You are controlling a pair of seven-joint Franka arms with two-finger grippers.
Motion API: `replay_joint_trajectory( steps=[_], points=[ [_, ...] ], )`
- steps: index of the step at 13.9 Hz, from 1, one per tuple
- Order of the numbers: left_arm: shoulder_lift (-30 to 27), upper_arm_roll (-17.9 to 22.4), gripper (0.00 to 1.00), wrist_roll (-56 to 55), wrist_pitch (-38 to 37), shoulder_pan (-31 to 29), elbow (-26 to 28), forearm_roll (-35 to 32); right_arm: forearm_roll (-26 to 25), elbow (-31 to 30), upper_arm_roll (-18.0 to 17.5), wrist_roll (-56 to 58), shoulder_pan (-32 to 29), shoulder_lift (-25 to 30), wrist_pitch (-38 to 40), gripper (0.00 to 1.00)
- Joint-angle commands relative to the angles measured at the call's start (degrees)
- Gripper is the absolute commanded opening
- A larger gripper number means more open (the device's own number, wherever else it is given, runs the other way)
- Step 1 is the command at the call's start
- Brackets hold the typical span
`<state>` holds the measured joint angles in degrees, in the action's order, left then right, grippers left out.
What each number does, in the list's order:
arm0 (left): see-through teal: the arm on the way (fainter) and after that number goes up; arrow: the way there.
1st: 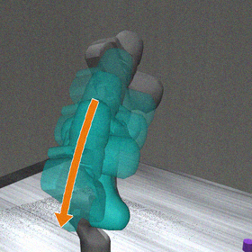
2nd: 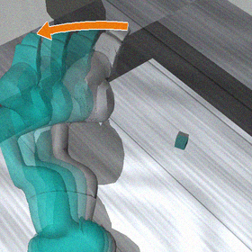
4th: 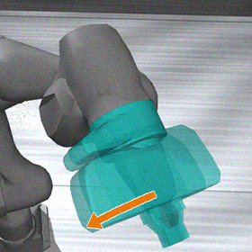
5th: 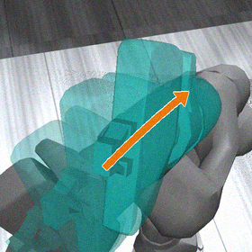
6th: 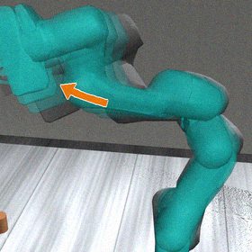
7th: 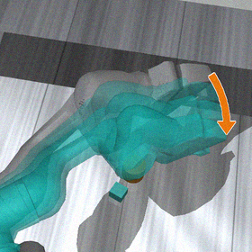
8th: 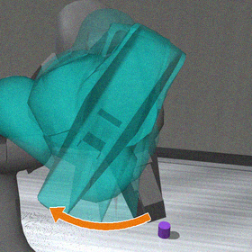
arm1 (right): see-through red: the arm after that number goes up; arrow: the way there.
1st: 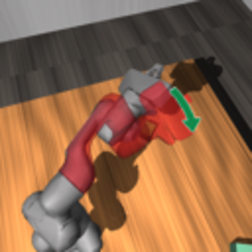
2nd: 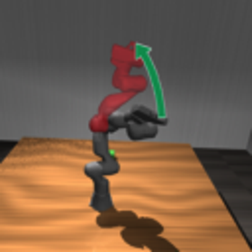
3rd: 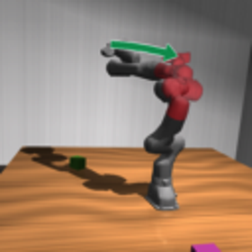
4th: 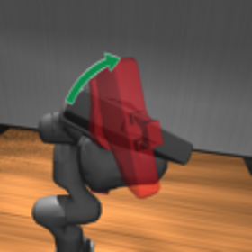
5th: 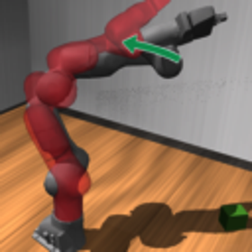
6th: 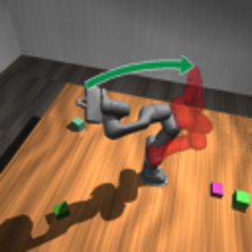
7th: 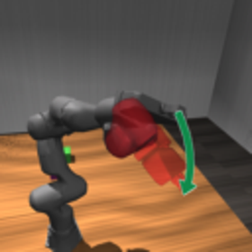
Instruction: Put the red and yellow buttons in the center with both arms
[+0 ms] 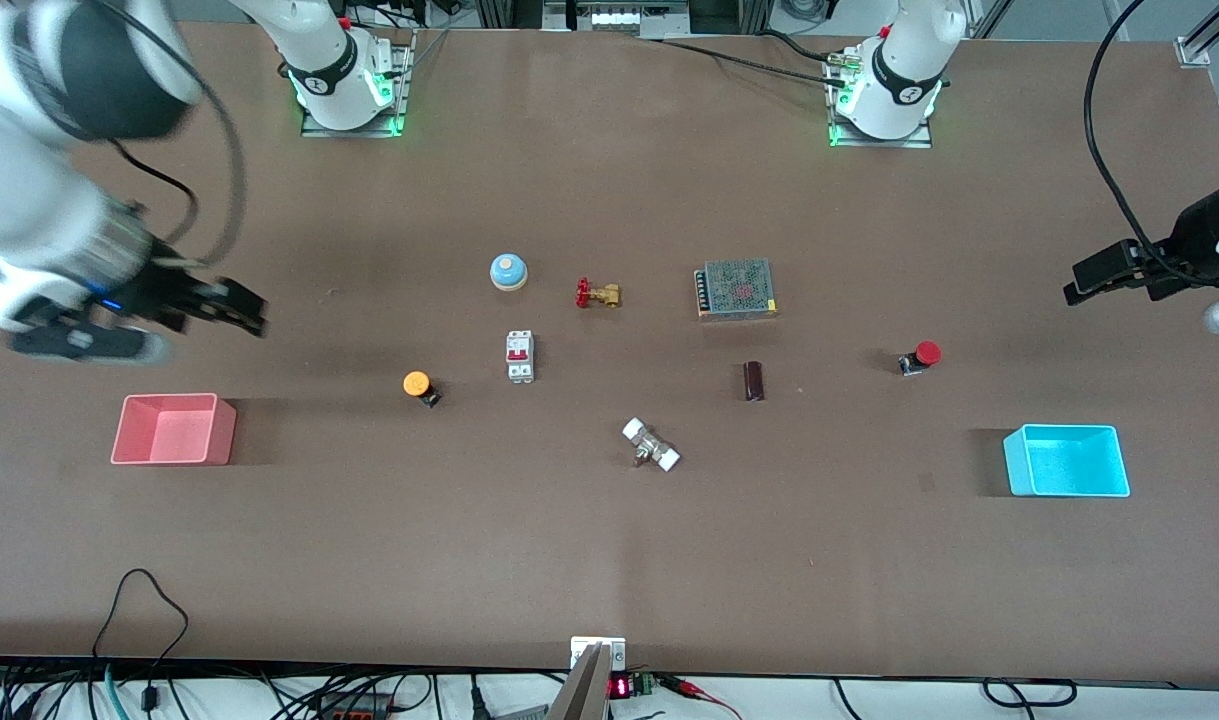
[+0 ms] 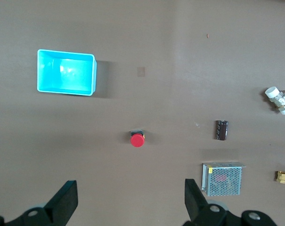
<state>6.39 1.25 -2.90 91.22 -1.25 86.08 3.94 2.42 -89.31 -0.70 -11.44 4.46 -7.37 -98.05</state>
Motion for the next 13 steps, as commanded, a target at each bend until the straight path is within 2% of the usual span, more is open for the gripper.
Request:
replay_joint_trajectory(
  steps=[1, 4, 13],
  points=[
    [-2.43, -0.37, 1.00, 1.31, 0.10, -0.07, 2.42, -1.22, 2.42, 5.02, -0.80, 0.89, -5.42, -0.37, 5.67, 1.00],
    [-2.43, -0.28, 1.00, 2.89, -0.08, -0.07, 2.33, -1.22, 0.14, 4.33, -0.71, 0.89, -5.17, 1.38, 6.46, 1.00],
    [-2.43, -0.37, 1.00, 2.90, -0.26, -0.07, 2.33, -2.45, -0.05, 3.79, -0.89, 0.37, -4.90, 1.48, 8.93, 1.00]
  ],
)
